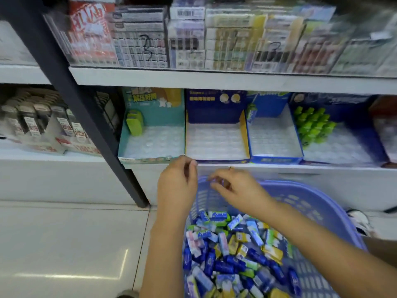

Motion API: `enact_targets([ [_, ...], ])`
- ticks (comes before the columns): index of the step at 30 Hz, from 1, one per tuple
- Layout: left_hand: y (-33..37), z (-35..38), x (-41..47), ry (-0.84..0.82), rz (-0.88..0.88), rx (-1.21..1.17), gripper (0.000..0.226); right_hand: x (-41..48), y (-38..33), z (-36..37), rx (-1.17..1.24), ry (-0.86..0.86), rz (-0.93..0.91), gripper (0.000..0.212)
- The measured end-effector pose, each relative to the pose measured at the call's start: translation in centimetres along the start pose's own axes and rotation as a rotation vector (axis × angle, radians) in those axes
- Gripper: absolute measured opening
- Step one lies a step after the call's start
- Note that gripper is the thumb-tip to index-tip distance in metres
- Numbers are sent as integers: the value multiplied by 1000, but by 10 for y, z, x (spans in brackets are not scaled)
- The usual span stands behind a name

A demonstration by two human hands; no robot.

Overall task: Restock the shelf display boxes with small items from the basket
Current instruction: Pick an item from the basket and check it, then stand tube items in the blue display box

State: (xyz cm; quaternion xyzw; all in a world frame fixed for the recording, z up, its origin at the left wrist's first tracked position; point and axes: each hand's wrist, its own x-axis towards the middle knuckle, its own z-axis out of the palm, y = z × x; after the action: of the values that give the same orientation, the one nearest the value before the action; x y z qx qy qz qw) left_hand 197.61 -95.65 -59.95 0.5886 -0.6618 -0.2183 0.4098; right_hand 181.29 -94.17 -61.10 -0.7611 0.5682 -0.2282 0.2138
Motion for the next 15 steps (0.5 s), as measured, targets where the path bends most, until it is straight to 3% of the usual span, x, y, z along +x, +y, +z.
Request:
enact_targets([
  [5, -13, 65, -29, -581, -141, 239, 24, -41, 75, 67, -92, -405, 379, 31],
  [9, -54, 107, -76, -972, -172, 606, 29, -71, 102, 117, -53, -514, 407, 47],
  [12, -69, 129, -94, -1078, -129, 759, 36, -87, 111, 140, -14, -510, 409, 50],
  [15, -82, 139, -93, -983, -78, 846, 34, -91, 119, 150, -19, -453, 421, 47],
])
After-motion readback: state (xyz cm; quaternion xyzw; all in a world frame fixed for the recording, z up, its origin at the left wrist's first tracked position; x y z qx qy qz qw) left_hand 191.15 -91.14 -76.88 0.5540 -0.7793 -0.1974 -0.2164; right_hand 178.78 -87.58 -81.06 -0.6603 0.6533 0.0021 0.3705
